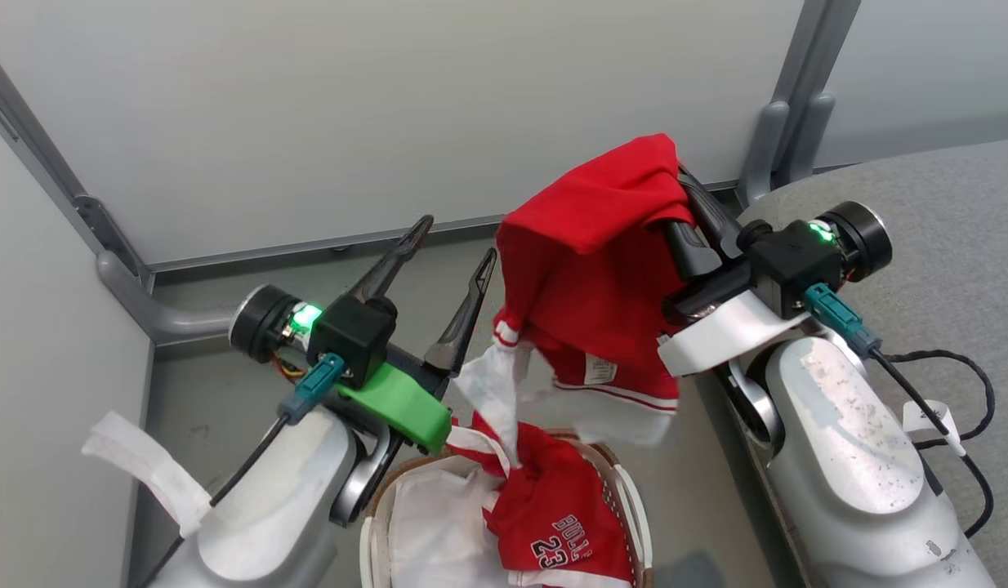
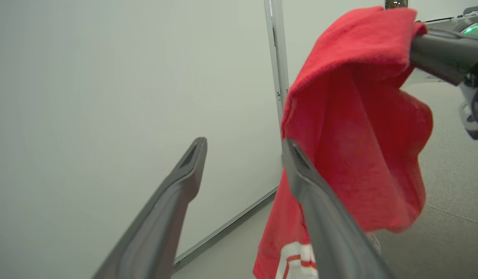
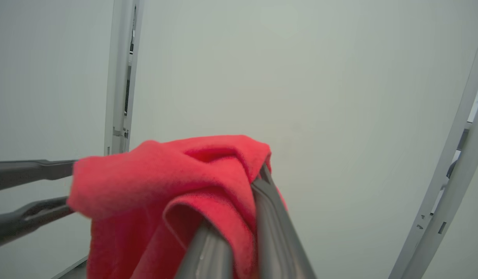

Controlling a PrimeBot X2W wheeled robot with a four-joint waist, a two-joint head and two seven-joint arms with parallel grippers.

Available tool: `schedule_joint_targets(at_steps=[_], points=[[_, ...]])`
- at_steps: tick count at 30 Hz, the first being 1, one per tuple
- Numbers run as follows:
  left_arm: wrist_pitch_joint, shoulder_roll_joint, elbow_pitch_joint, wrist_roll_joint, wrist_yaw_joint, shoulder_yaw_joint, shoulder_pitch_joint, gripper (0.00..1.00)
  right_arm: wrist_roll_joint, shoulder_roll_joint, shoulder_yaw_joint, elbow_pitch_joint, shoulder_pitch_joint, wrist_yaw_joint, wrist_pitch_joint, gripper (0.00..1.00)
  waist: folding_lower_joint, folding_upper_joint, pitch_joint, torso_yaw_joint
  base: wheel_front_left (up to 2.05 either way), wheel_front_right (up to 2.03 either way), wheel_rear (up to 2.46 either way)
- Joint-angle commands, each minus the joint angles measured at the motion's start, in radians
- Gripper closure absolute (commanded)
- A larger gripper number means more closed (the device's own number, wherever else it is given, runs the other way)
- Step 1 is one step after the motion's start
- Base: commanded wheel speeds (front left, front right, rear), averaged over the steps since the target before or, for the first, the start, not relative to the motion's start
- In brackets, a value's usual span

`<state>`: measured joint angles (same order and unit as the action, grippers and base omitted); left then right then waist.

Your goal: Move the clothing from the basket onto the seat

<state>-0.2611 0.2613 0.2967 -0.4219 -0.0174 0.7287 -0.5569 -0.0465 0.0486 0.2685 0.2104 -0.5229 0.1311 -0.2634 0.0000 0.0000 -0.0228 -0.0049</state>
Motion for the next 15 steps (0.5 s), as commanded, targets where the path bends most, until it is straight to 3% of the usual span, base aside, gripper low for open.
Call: schedule_joint_targets(at_steps=[1,15], points=[[-0.005,-0.006,-0.004,-0.005,0.0,-0.019,0.04,0.0,0.009,0.003,-0.01,-0.006,0.007,-0.001,-0.002,1.0,0.0,0.0,-0.003,-0.001,0.0,0.0,0.0],[-0.003,-0.053,-0.016,0.078,-0.045,-0.165,0.29,0.0,0.032,0.003,-0.084,-0.009,0.031,-0.001,-0.002,1.0,0.0,0.0,-0.021,-0.028,0.0,0.0,0.0]])
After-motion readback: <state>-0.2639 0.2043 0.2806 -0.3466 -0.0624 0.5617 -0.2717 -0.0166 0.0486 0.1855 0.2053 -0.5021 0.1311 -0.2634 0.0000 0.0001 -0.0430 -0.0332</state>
